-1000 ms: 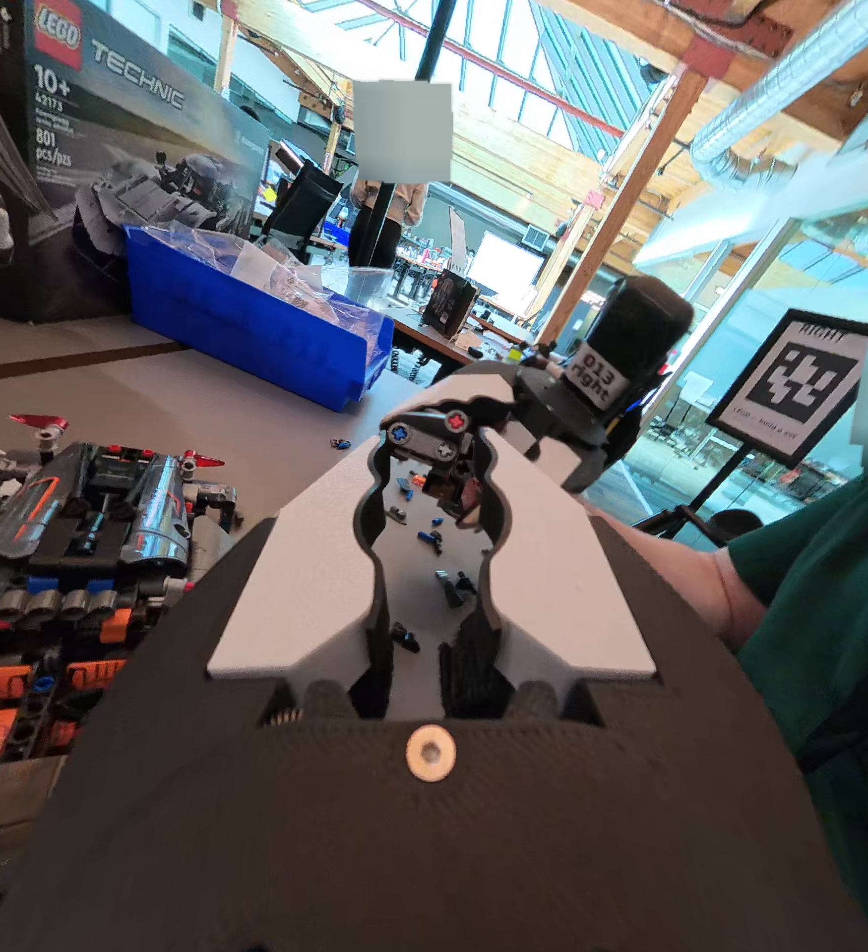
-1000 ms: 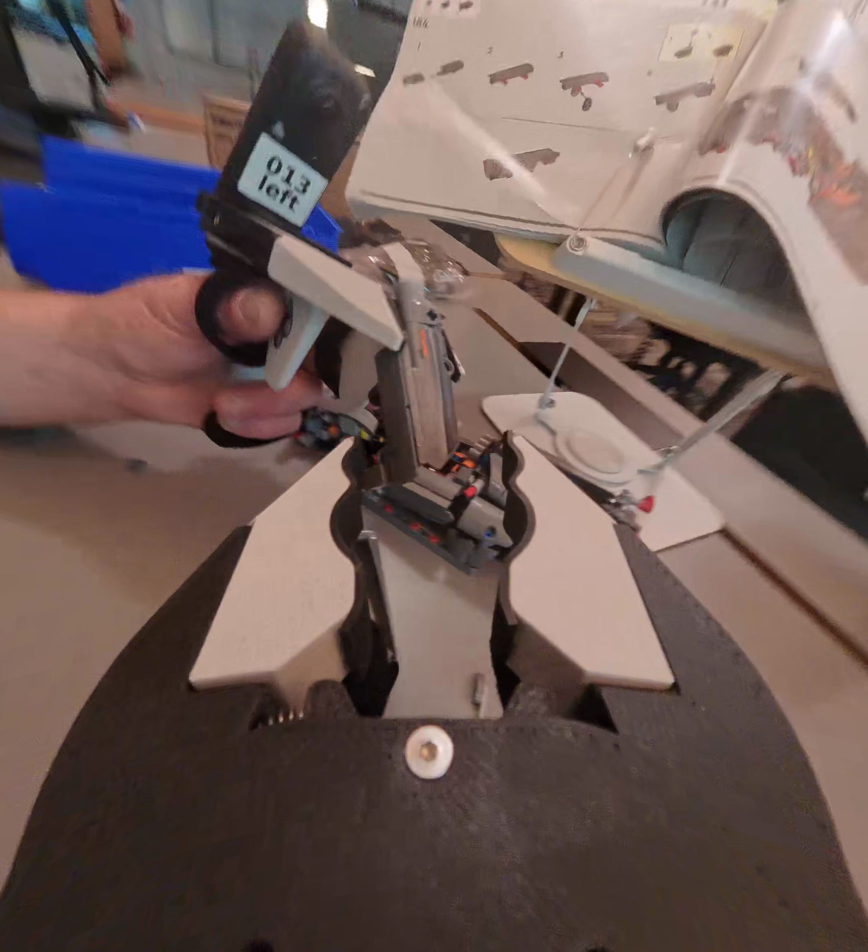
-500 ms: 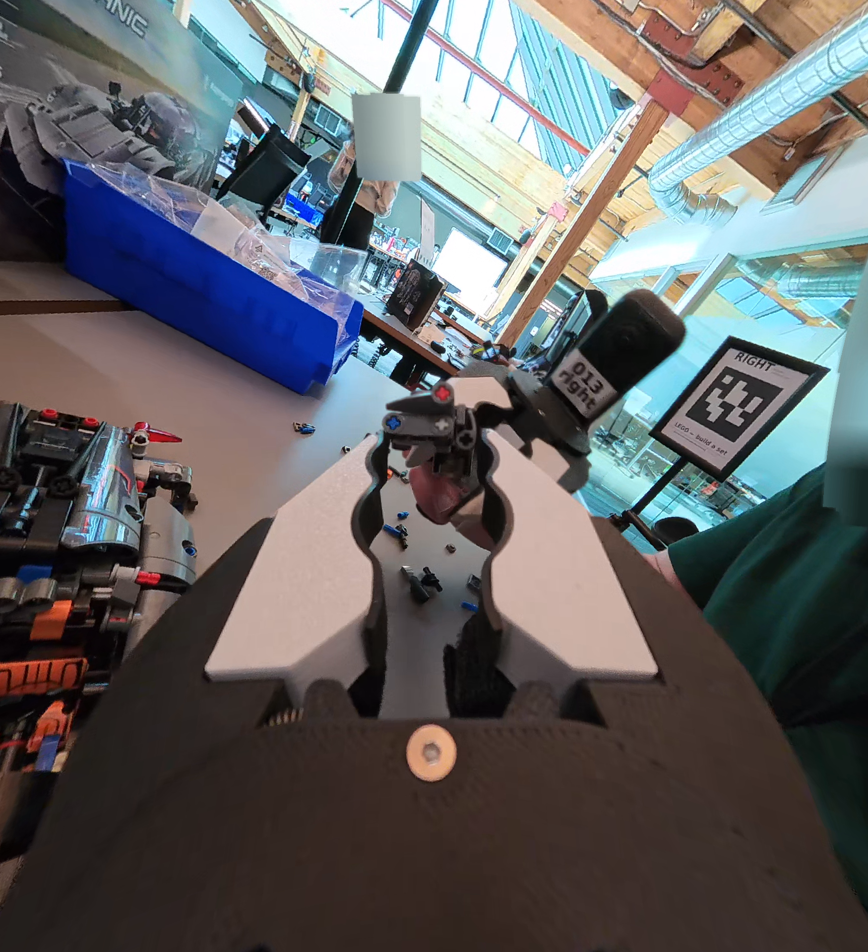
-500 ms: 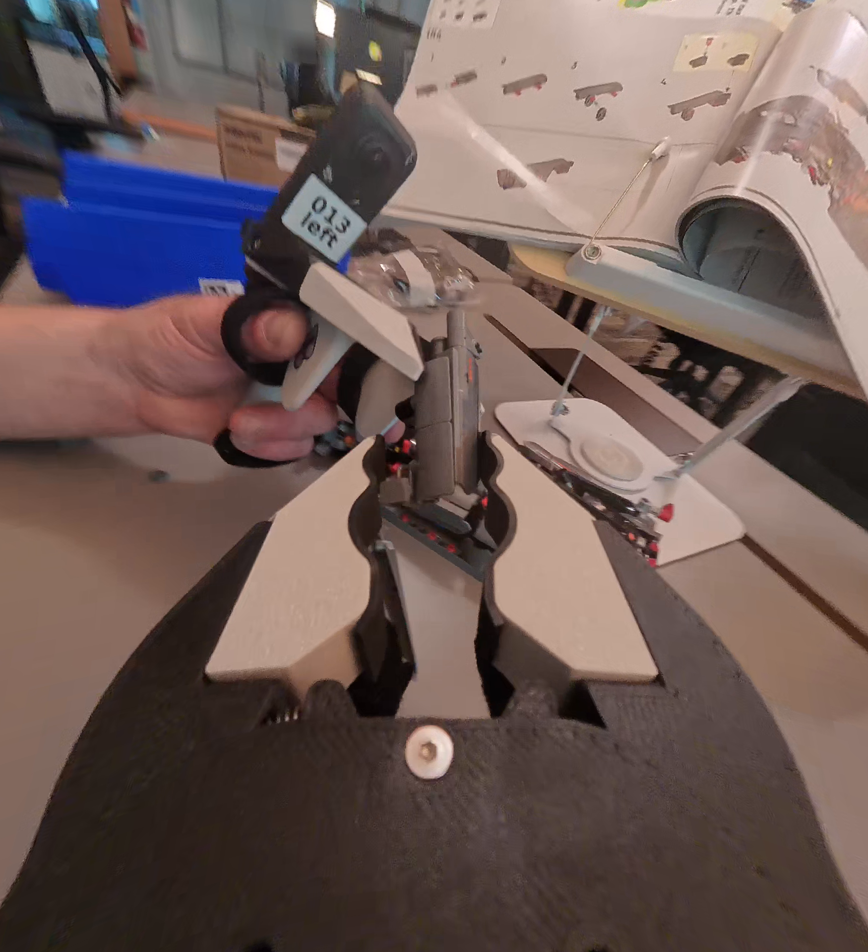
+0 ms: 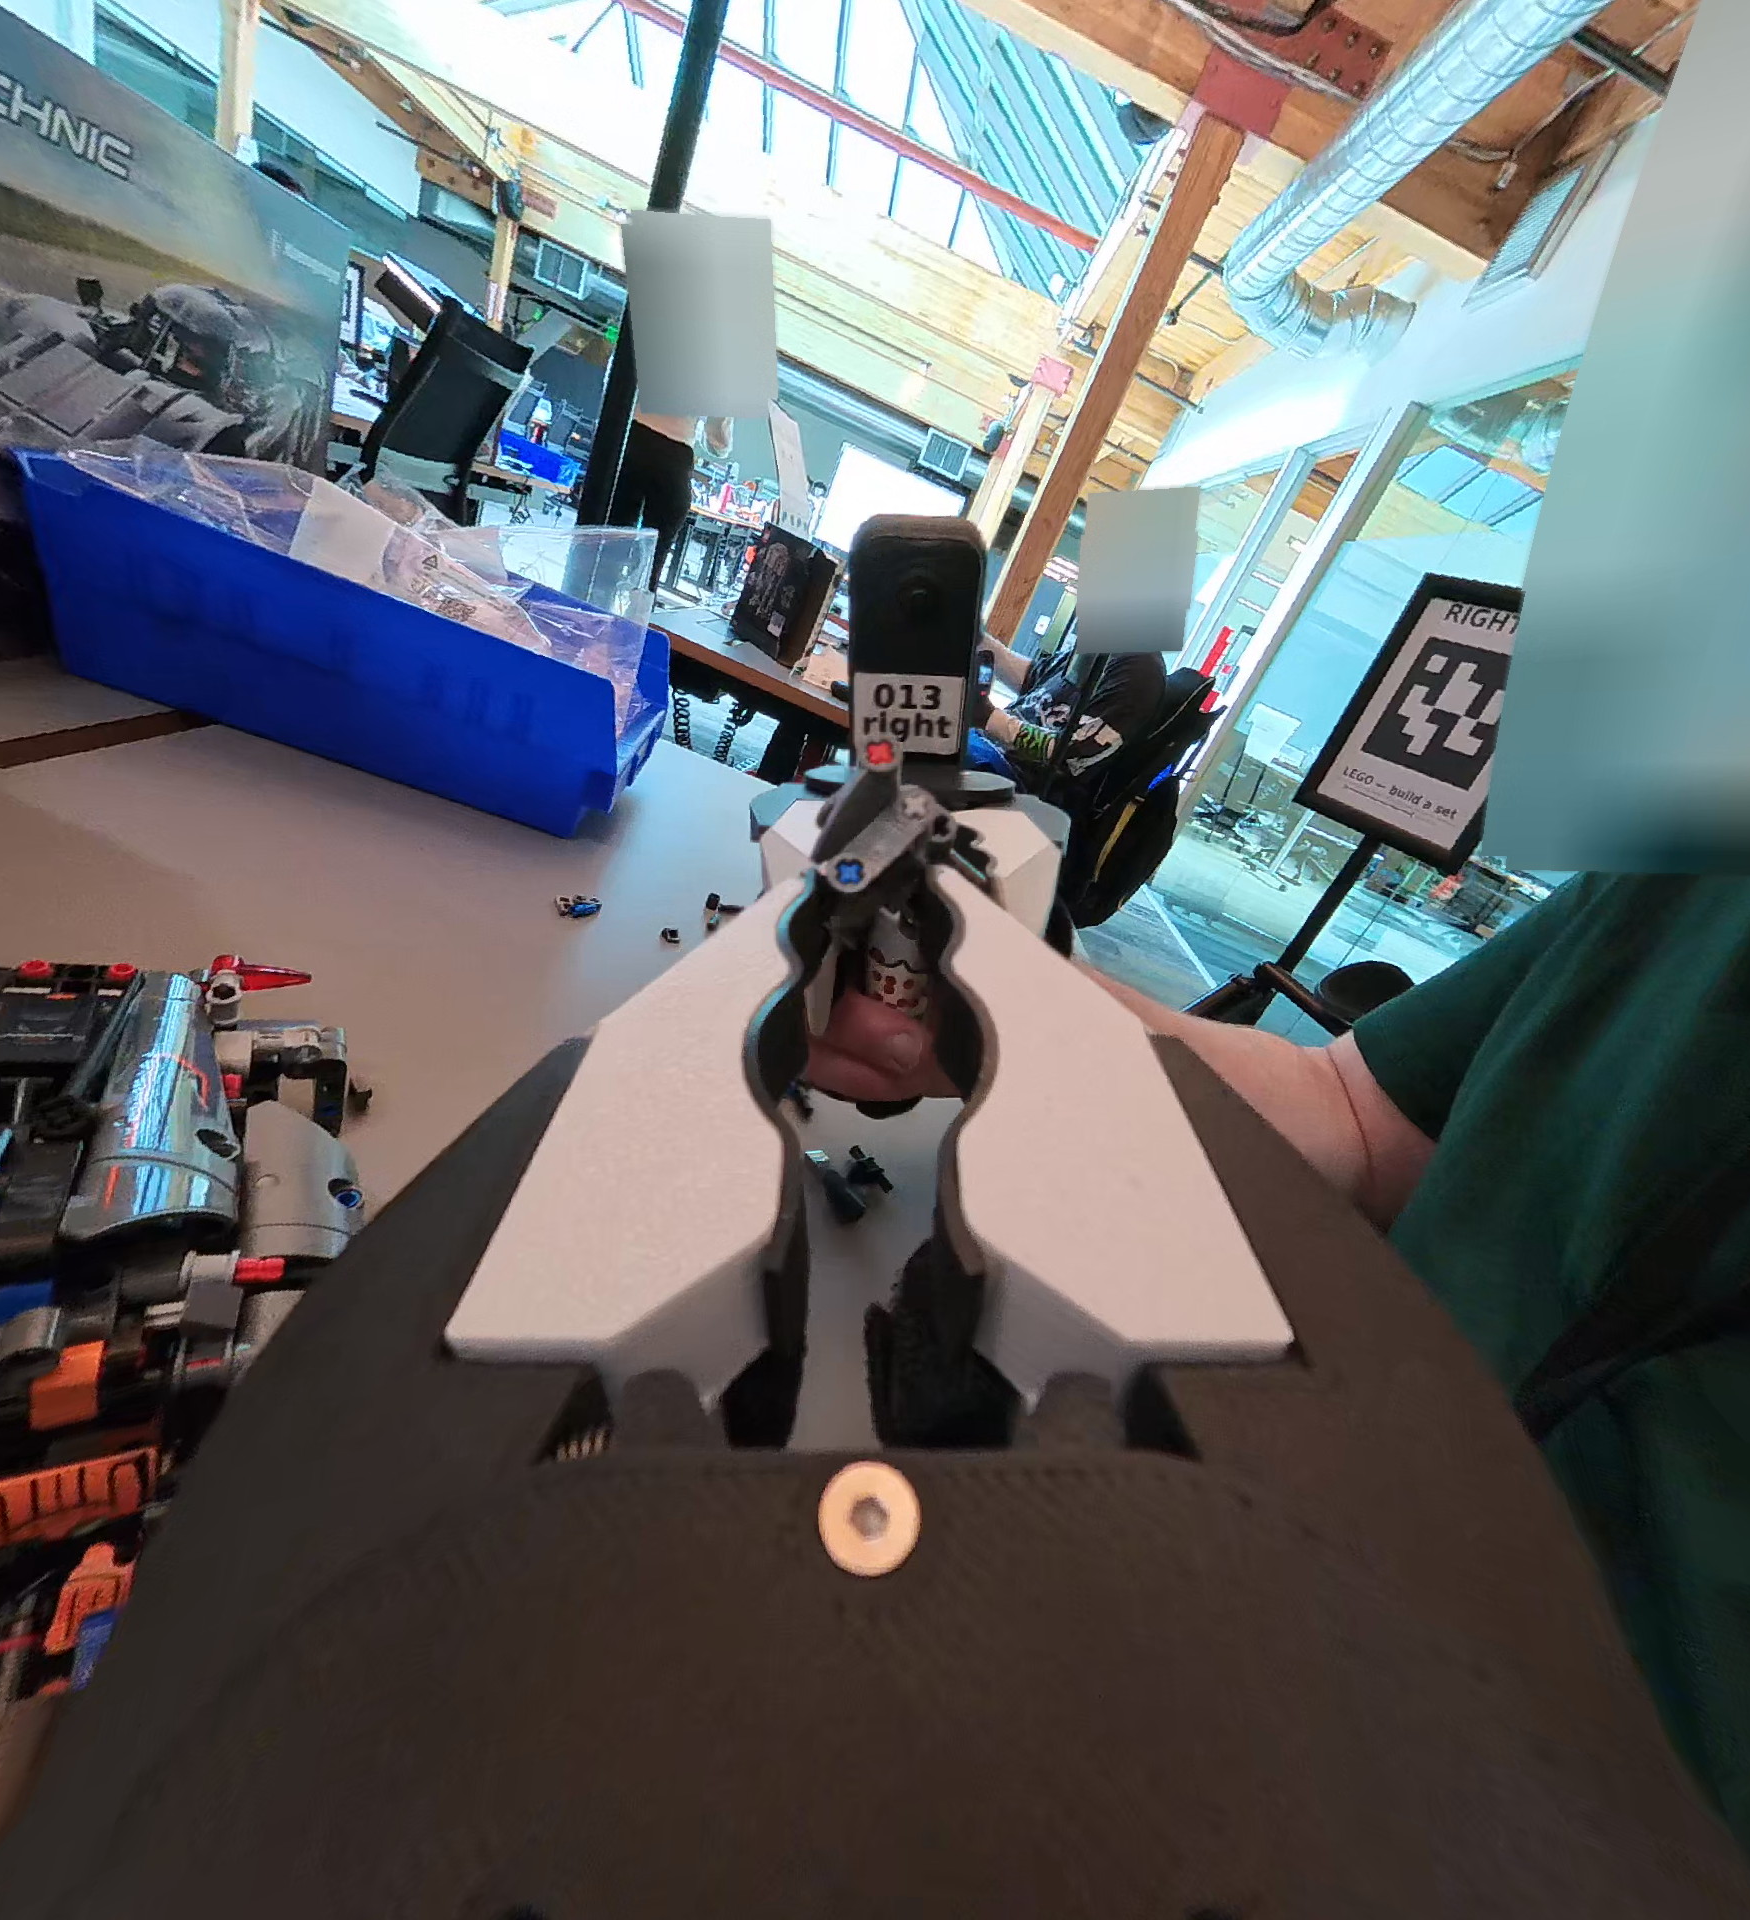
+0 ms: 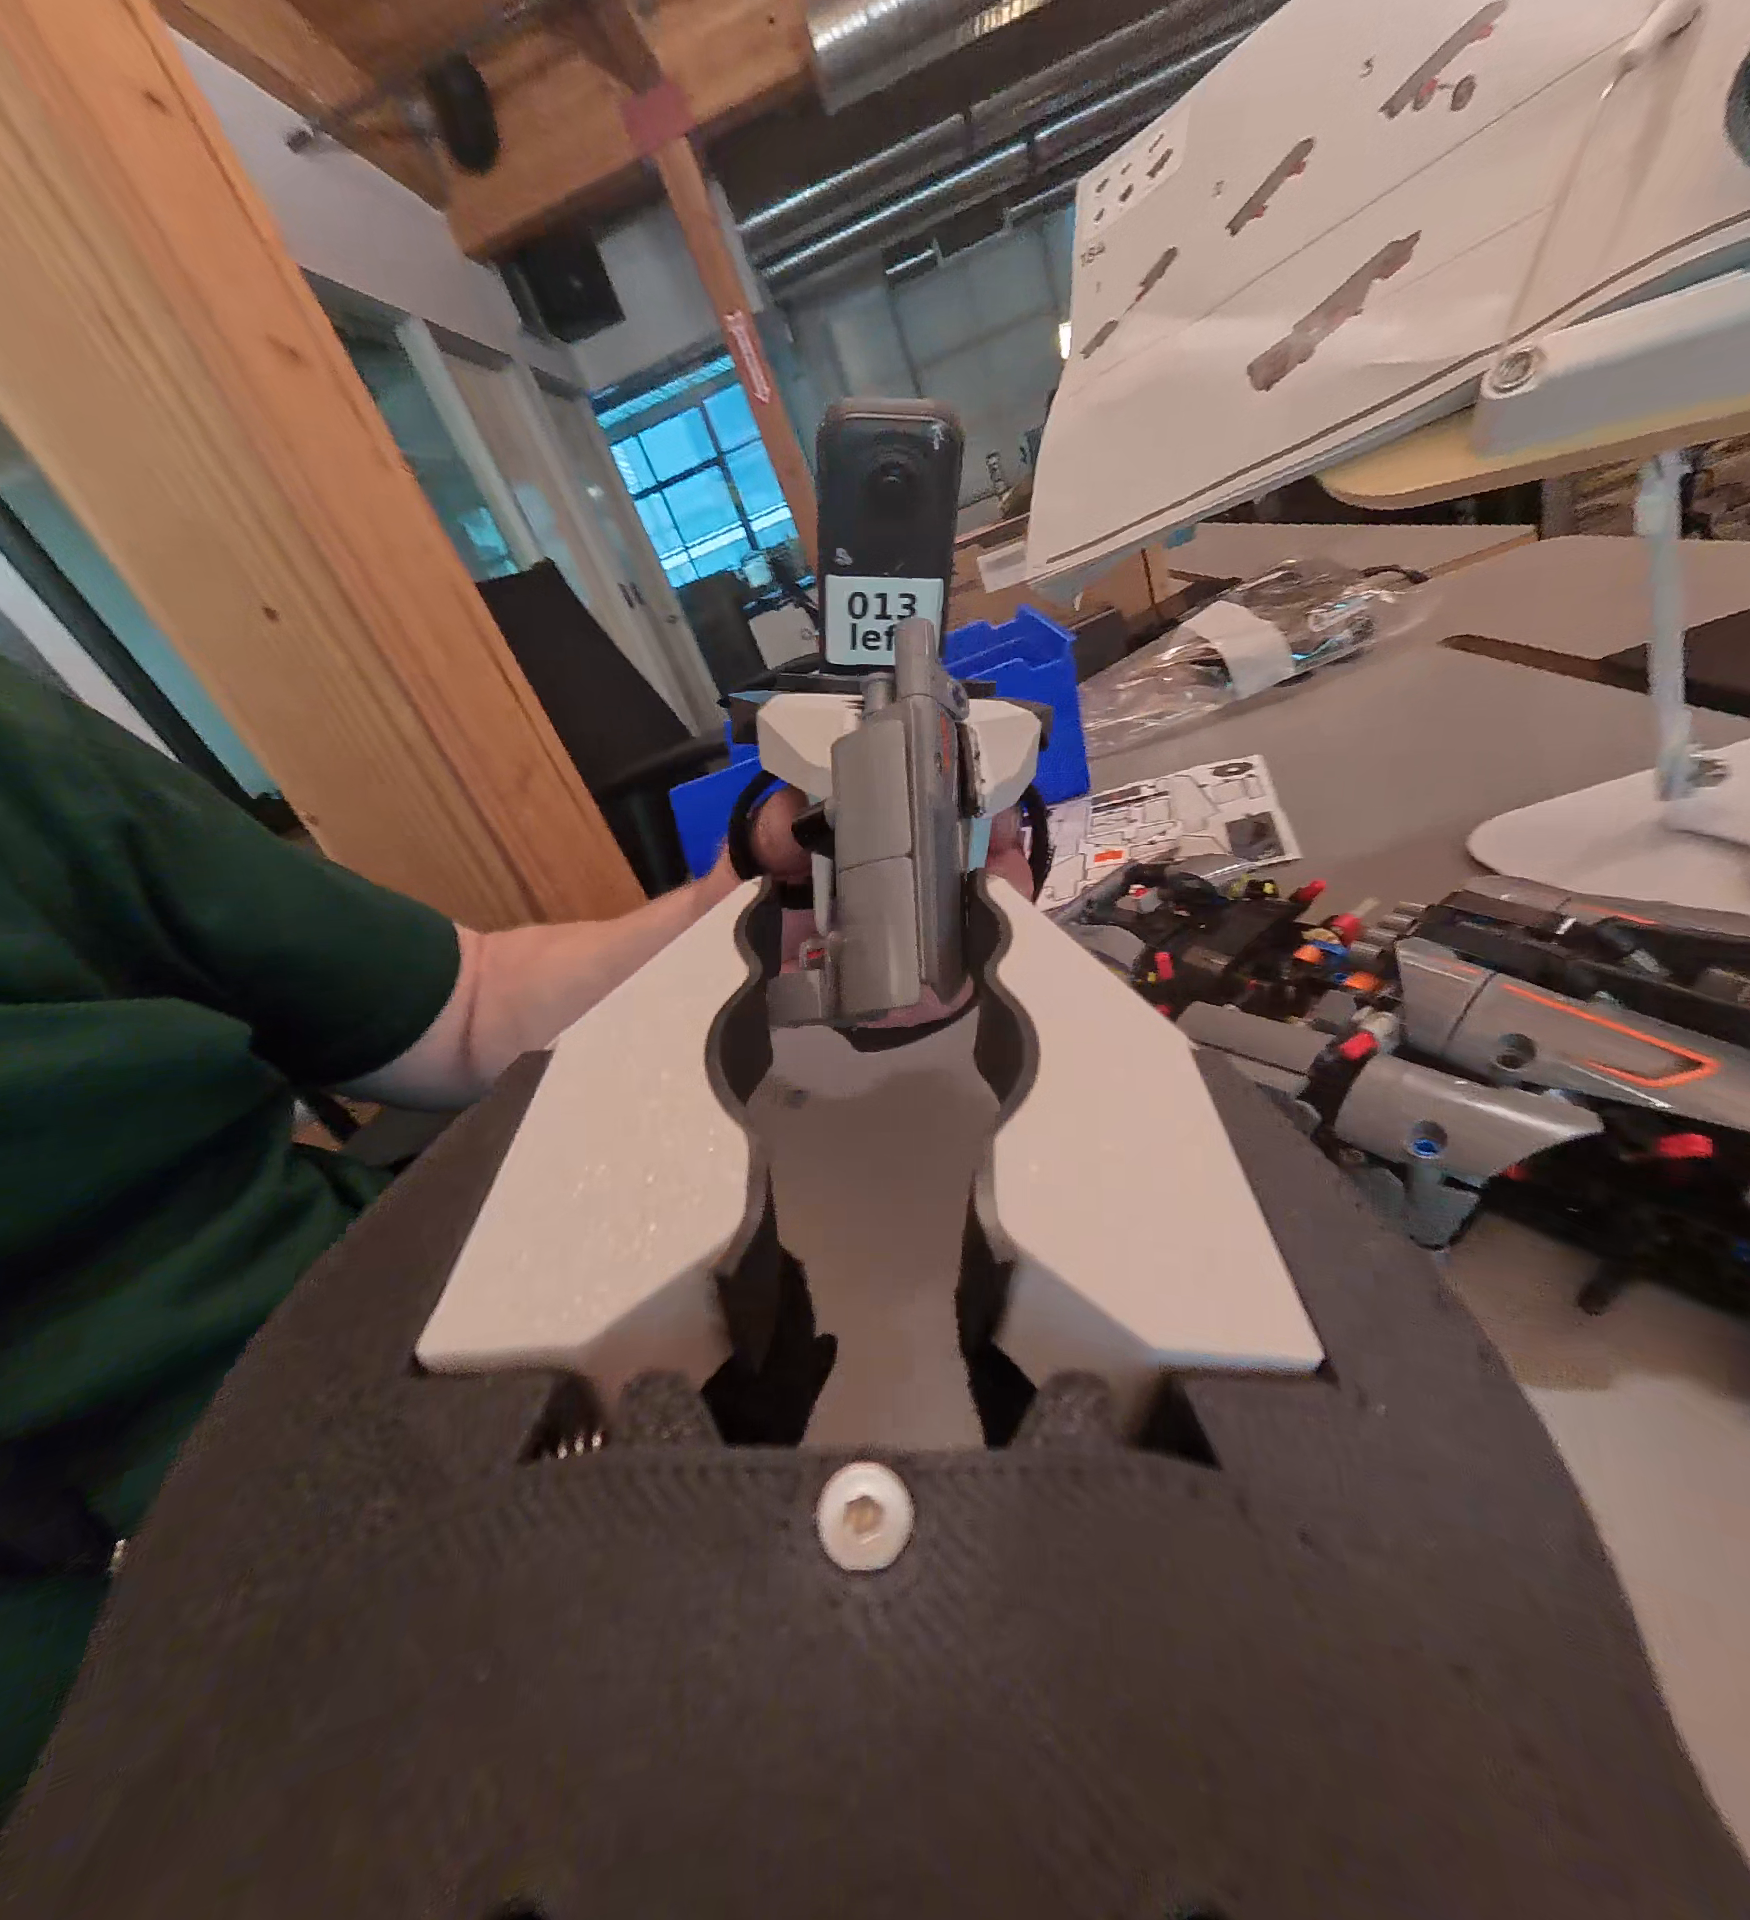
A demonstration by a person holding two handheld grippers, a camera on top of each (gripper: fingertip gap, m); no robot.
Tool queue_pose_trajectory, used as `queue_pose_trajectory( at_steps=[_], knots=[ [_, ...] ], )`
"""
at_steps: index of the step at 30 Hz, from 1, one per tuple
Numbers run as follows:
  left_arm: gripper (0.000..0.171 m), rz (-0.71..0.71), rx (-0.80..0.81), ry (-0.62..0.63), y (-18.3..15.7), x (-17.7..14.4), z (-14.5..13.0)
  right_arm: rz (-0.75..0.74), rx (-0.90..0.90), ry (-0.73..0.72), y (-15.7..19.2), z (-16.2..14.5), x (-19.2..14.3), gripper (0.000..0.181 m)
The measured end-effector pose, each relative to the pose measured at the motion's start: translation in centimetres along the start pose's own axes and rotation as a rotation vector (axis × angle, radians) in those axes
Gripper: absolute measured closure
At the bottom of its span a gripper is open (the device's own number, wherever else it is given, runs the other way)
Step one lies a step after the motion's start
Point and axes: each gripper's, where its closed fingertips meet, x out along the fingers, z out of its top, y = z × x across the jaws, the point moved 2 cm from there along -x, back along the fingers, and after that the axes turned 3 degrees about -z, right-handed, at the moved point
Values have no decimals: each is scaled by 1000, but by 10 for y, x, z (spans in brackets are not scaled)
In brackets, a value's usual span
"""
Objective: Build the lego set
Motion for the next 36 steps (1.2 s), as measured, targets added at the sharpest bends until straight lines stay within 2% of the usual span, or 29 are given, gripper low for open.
queue_pose_trajectory(
  at_steps=[7,11,19,24,31,33,36],
  knots=[
    [161,55,38,-9,3,-2,1,-28,15,-27,-6,2,-1,150],
    [161,103,41,-12,8,-4,1,-109,-48,-1,-14,-1,-1,147],
    [162,139,28,-9,14,-5,-1,-185,-133,37,-18,-4,-1,156],
    [156,108,65,-18,6,-2,4,-116,-83,23,-12,-3,-2,156],
    [161,79,56,-16,6,-5,3,-110,-98,48,-9,-6,2,156],
    [161,96,31,-28,10,-6,3,-154,-118,42,-14,-5,1,154],
    [161,111,-37,-70,18,-11,4,-276,-211,83,-25,-6,-1,140]
  ],
)
